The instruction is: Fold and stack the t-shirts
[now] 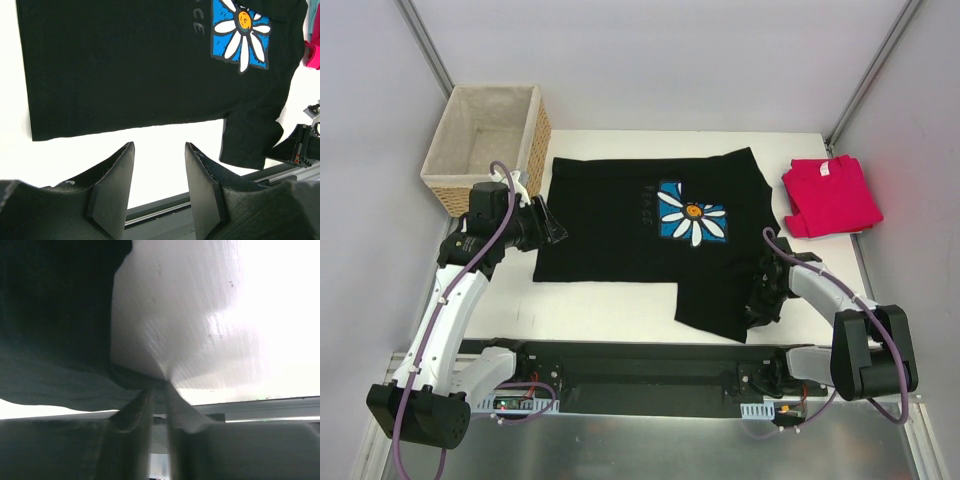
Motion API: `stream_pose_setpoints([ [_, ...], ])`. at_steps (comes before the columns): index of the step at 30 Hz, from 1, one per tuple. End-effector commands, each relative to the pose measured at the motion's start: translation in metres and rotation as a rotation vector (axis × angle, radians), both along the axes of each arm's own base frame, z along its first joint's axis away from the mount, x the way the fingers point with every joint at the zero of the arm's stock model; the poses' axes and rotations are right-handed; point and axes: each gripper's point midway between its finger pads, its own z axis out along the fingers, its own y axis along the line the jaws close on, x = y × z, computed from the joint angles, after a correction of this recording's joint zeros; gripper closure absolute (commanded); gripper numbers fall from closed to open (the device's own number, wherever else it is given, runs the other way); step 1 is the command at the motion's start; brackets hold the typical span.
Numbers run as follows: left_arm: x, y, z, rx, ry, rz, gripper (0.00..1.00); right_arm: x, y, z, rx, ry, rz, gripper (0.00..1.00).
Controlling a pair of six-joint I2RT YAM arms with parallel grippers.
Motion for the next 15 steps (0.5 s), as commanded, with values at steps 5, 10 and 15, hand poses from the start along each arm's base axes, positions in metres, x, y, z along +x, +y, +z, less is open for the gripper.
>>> stream_pose_setpoints([
  [5,0.003,0.015,-0.015,0.037,0.038,0.097,0.56,0.018,0.019,0.001,0.084,-0.083,0.012,0.98],
  [10,-0.002,0.033,-0.051,0.088,0.128,0.219,0.56,0.022,0.019,0.016,0.085,-0.126,0.018,0.99],
  [15,-0.015,0.044,-0.085,0.130,0.231,0.289,0.56,0.019,0.017,0.020,0.076,-0.134,0.034,0.99],
])
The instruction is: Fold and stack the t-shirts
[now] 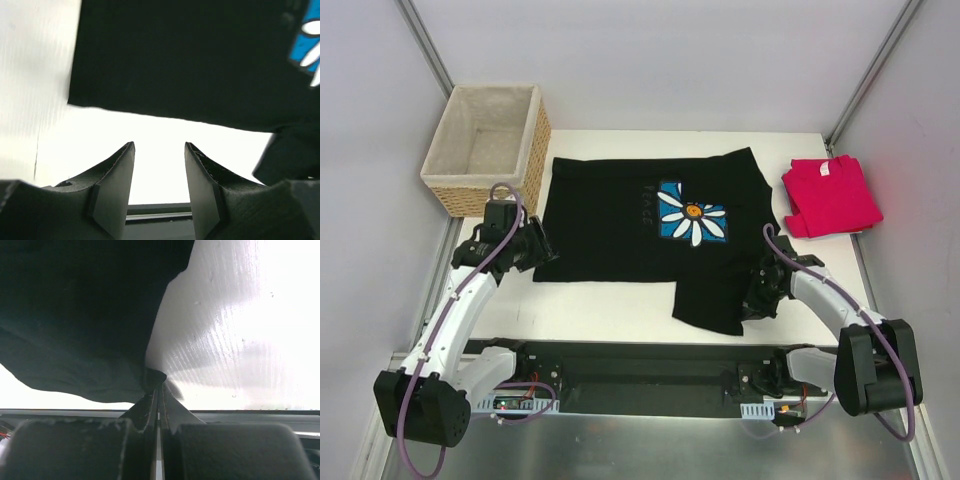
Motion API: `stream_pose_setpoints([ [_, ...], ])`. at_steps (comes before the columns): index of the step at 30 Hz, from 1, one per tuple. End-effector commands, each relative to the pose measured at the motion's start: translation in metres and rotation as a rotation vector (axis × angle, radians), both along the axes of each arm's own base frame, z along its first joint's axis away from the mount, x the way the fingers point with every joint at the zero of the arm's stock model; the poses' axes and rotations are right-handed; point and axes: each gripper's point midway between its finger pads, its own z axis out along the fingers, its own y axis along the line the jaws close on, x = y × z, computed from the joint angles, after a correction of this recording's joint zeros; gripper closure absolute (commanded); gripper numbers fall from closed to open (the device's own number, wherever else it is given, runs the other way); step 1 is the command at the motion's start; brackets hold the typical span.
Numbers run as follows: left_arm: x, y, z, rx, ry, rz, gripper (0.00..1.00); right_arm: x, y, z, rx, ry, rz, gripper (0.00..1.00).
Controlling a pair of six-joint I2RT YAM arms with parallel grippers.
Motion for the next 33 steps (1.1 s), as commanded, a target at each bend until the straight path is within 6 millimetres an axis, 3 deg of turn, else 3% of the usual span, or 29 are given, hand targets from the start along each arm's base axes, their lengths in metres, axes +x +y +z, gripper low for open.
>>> stream_pose_setpoints([
  [1,-0.007,0.018,-0.025,0.051,0.079,0.116,0.56,0.006,0.003,0.010,0.012,-0.033,0.010,0.99],
  [11,-0.026,0.034,-0.073,0.116,0.208,0.208,0.56,0.000,-0.002,0.017,-0.008,-0.038,0.031,0.99],
  [18,-0.019,0.039,-0.097,0.111,0.183,0.242,0.56,-0.007,-0.006,0.016,-0.022,-0.036,0.040,0.99],
  [26,-0.003,0.043,-0.114,0.112,0.173,0.246,0.57,-0.009,-0.008,0.018,-0.034,-0.037,0.046,0.99],
  [33,0.004,0.050,-0.117,0.135,0.181,0.259,0.56,-0.008,-0.009,0.019,-0.039,-0.033,0.053,0.99],
])
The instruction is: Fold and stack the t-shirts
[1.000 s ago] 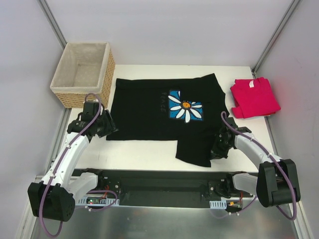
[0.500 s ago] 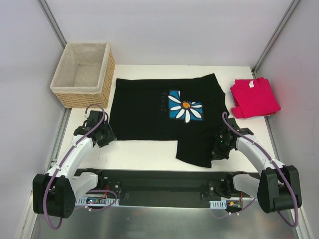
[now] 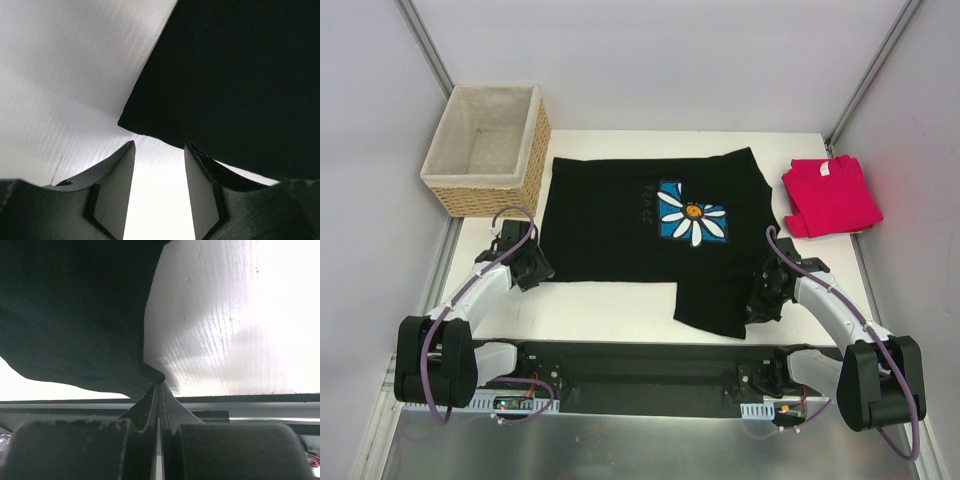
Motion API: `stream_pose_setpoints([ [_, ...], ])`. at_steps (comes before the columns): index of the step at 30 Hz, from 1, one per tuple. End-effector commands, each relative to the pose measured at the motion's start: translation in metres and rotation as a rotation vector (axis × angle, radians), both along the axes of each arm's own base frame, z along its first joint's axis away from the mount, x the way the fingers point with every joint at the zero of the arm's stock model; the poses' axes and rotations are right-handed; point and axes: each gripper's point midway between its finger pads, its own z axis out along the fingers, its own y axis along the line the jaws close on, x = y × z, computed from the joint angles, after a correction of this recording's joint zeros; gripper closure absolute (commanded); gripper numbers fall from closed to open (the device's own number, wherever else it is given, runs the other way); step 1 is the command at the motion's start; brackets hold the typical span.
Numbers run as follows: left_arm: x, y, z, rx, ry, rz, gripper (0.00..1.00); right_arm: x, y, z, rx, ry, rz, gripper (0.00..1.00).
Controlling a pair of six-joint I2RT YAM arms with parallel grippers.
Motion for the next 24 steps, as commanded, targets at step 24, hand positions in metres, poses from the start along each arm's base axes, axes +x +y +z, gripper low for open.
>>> stream_pose_setpoints([
  [24,0.011,0.016,-0.016,0.044,0.031,0.036,0.88,0.004,-0.002,0.015,-0.018,-0.018,0.035,0.99],
])
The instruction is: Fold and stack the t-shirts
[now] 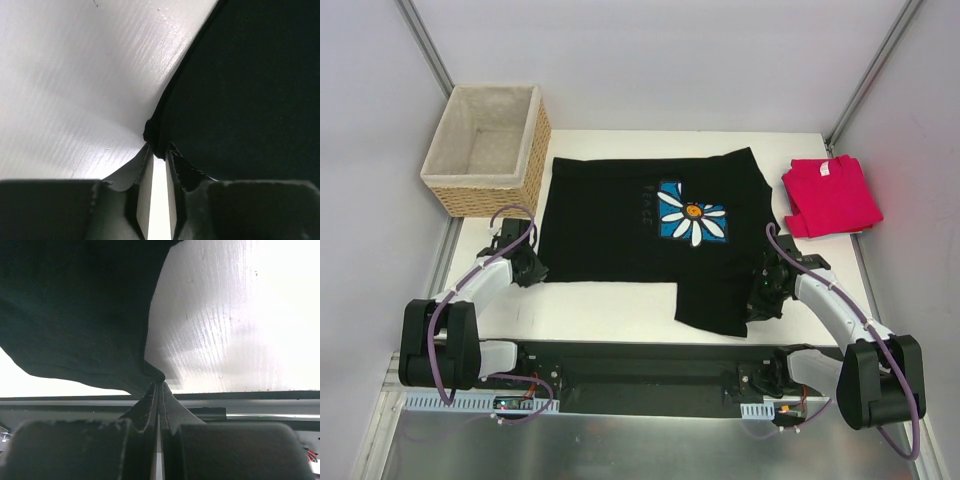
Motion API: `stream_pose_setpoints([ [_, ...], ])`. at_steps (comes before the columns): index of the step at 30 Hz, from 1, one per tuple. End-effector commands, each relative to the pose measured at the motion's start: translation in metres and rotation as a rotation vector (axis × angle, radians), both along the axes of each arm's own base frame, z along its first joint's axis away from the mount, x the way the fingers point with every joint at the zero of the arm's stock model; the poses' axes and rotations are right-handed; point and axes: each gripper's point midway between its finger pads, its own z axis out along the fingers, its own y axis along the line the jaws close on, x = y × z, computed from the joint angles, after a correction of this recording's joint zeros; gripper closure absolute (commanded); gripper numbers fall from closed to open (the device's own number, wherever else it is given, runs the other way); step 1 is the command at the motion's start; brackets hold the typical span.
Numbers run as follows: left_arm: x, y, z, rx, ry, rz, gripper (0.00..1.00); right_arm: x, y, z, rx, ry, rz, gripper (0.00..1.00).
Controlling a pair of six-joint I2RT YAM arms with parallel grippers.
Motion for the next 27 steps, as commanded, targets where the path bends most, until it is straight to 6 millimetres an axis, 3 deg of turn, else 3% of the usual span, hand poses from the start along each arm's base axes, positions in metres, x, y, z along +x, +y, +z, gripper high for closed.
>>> stream_pose_setpoints([
  [1,0.005,0.002,0.001,0.004,-0.011,-0.009,0.91,0.001,0.000,0.009,-0.007,-0.011,0.011,1.00],
  [4,0.007,0.000,0.008,-0.004,-0.036,-0.015,1.00,0.000,0.001,0.013,0.007,-0.015,0.005,0.99],
  [15,-0.021,-0.009,0.044,-0.059,-0.035,-0.033,1.00,-0.027,0.002,0.029,0.033,-0.001,-0.053,0.99],
  [27,-0.027,-0.017,0.090,-0.090,-0.071,-0.090,1.00,-0.057,-0.003,0.048,0.042,0.007,-0.059,0.99],
])
